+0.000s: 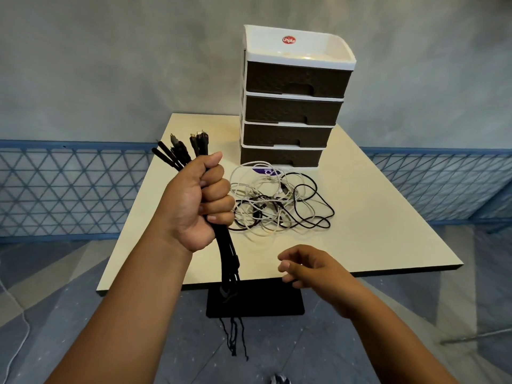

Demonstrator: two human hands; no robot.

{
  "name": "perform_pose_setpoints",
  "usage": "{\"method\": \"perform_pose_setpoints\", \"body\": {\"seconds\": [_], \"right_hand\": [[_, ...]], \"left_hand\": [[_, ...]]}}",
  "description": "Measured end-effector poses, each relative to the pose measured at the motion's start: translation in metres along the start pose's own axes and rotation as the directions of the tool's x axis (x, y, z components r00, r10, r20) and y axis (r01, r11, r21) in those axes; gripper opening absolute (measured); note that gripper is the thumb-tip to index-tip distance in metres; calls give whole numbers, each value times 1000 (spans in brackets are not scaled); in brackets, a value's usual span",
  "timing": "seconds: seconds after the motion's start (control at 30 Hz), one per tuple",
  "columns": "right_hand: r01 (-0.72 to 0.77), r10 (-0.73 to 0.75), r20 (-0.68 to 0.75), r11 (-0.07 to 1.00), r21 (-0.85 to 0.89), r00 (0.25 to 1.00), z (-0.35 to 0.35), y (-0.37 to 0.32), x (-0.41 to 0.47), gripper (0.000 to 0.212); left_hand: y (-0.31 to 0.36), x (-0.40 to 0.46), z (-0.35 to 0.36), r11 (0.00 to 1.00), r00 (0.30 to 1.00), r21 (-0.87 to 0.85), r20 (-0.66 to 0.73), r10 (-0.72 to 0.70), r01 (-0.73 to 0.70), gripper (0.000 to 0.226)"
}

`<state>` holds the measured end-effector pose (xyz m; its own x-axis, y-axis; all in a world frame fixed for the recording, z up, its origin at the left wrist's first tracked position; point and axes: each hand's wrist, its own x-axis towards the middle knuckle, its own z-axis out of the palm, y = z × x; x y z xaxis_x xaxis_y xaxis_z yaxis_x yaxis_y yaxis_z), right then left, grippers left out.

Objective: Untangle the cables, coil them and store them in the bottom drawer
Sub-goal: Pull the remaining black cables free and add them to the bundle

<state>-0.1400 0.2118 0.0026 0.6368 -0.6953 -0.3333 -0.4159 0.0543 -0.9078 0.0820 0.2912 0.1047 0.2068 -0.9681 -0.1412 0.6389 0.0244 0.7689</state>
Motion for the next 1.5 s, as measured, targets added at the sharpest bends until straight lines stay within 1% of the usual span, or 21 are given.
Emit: {"method": "perform_pose_setpoints", "body": {"seconds": [0.07,0.13,0.23,0.37,0.43,0.53,0.6,0.67,0.73,0.77,0.83,0.87,0.93,1.03,1.07,1.13,1.17,1.3,1.33,1.43,1.5], "right_hand": [[-8,6,-72,999,-34,997,-13,0,15,11],[5,-33,-158,985,-173,987,-24,0,36,9],[83,-205,-239,895,-438,949,-36,-2,70,9],[164,-367,-187,740,-652,911,-52,-3,114,24],[157,-358,-134,676,-720,924,-60,1,131,25],[138,-290,-50,592,-794,956,-73,6,151,17],[137,-231,-16,627,-767,973,-87,4,161,17],[141,-187,-2,748,-649,982,-105,-6,167,18],[110,-108,25,930,-349,994,-126,-25,167,19],[88,-79,60,982,-168,995,-136,-36,165,21],[111,-123,94,986,122,988,-153,-60,160,20],[157,-174,69,967,199,982,-161,-72,157,20],[272,-275,-15,937,220,961,-170,-92,154,19],[416,-410,-71,895,161,909,-165,-106,150,18],[483,-474,-106,872,81,874,-160,-106,149,16],[578,-612,-177,788,-210,771,-149,-105,149,13],[593,-640,-186,764,-253,746,-143,-103,148,14],[549,-540,-101,828,110,835,-118,-100,142,15],[542,-534,-96,828,142,840,-114,-99,140,15],[545,-537,-91,818,186,838,-106,-97,140,12],[569,-564,-80,806,161,822,-104,-92,139,9]], "left_hand": [[-2,12,3,1000,1000,5,-18,0,1,56],[-5,27,6,1000,999,4,-42,-1,1,56],[-9,52,12,1000,997,-2,-75,-9,9,57],[-12,88,21,1000,995,-19,-98,-16,14,54],[-14,104,25,1000,993,-26,-114,-14,11,52],[-16,123,27,1000,987,-21,-162,-3,0,49],[-19,132,27,1000,979,-20,-203,-2,-2,46],[-20,137,26,1000,970,-15,-242,3,-7,45],[-22,143,26,1000,960,-6,-281,13,-16,42],[-24,146,26,1000,955,-2,-298,18,-19,41],[-27,151,30,1000,946,9,-323,22,-21,39],[-29,153,32,1000,943,16,-333,22,-18,38],[-34,158,40,999,938,41,-345,20,-6,35],[-44,165,54,996,929,90,-368,39,-6,34],[-49,168,59,994,924,107,-377,58,-18,35],[-56,173,69,985,907,162,-405,117,-55,39],[-60,175,73,979,895,190,-420,149,-74,44],[-73,182,80,955,860,268,-451,238,-124,61],[-76,183,81,947,852,293,-454,259,-132,66],[-78,185,89,918,813,378,-493,309,-119,42],[-76,187,90,921,756,373,-570,320,-109,42]]}}
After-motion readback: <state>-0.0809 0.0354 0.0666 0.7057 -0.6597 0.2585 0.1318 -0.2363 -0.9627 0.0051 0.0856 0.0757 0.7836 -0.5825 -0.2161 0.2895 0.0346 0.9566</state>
